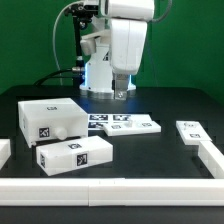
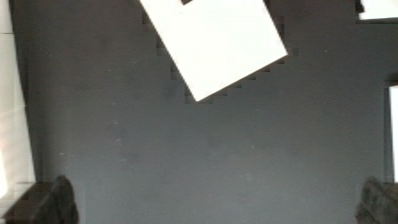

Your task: Assemble cabinet

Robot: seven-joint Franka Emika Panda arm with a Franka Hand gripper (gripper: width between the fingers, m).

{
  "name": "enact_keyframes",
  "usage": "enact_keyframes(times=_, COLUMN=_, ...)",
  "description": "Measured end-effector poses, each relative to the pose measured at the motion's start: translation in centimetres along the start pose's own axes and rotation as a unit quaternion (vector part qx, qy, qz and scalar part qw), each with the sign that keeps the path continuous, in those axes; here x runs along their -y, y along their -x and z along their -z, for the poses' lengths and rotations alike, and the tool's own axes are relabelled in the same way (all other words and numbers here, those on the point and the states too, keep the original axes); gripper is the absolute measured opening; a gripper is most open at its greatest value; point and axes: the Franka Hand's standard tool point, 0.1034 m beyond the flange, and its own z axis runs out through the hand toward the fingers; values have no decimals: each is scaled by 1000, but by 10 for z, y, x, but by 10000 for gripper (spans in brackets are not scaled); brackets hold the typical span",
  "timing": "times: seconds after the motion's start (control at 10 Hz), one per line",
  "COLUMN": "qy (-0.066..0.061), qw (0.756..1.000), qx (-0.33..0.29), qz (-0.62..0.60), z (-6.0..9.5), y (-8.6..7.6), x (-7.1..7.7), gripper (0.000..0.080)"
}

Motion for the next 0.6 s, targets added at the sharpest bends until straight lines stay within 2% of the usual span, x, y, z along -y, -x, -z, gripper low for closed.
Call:
enact_keyframes(times=0.2, qy=-5, qw=1000, qx=-1, qz=-29, z=-1, y=4, x=0, gripper=797)
enact_keyframes(times=0.4, qy=-23, qw=991, qx=8, qz=-132, z=1, y=25, x=-16, gripper=797)
enact_keyframes(times=0.5, qy=-32, qw=990, qx=13, qz=-138, z=3, y=27, x=-22, gripper=797)
enact_keyframes(times=0.6, qy=-32, qw=990, qx=12, qz=-137, z=2, y=27, x=-22, gripper=797)
